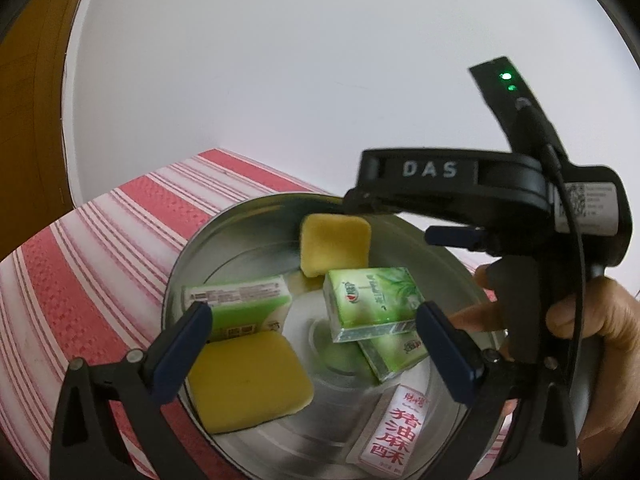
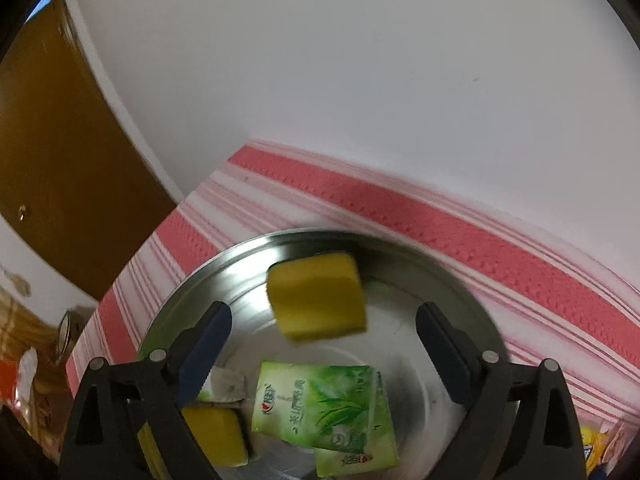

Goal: Organize objects
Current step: 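Open the right tool to drop the yellow sponge into the tin, then move both open tools back toward the items on the tablecloth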

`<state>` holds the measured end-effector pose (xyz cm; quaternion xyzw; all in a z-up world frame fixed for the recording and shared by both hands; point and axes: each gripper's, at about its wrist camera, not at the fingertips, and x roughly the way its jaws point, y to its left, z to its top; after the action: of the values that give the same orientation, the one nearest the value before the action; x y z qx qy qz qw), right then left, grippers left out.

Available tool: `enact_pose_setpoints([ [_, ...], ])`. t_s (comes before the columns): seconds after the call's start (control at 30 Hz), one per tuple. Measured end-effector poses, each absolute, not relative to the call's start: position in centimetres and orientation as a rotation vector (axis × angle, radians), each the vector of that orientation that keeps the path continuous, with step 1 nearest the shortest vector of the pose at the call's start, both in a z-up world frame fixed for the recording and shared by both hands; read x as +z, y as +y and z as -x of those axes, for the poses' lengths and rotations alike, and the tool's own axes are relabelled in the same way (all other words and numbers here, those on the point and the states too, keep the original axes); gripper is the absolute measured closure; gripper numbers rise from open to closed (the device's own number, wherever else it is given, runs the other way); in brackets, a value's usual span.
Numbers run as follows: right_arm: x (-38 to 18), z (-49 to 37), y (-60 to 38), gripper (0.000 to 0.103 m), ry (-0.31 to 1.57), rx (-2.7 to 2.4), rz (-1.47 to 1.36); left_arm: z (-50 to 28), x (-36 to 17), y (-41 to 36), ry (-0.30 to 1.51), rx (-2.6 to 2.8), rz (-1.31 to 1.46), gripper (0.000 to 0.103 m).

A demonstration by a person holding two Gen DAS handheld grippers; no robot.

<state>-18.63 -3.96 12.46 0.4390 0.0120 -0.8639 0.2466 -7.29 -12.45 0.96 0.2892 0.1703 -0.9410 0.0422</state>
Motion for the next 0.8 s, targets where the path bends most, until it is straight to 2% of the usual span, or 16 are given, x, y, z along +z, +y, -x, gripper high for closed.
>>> enact_pose_setpoints([
  [0.33,12.2,16.2,0.7,0.008,-0.171,-2.429,-1.131,6.7,1.4,-11.1,0.402,-2.877,-0.821,0.000],
  [0.5,13.4,12.3,4.3,0.008,-0.233,-2.579,-0.914,6.2,1.6,-10.5,0.336,-2.874,-0.757,0.000],
  [0.67,15.9,6.0,7.3,0.008,-0.101,-2.829,-0.634,5.6,1.9,-9.8,0.264,-2.876,-0.674,0.000],
  [0.8,17.1,-1.4,7.9,0.008,0.062,-3.107,-0.158,4.8,2.2,-9.1,0.193,-2.876,-0.576,0.000],
])
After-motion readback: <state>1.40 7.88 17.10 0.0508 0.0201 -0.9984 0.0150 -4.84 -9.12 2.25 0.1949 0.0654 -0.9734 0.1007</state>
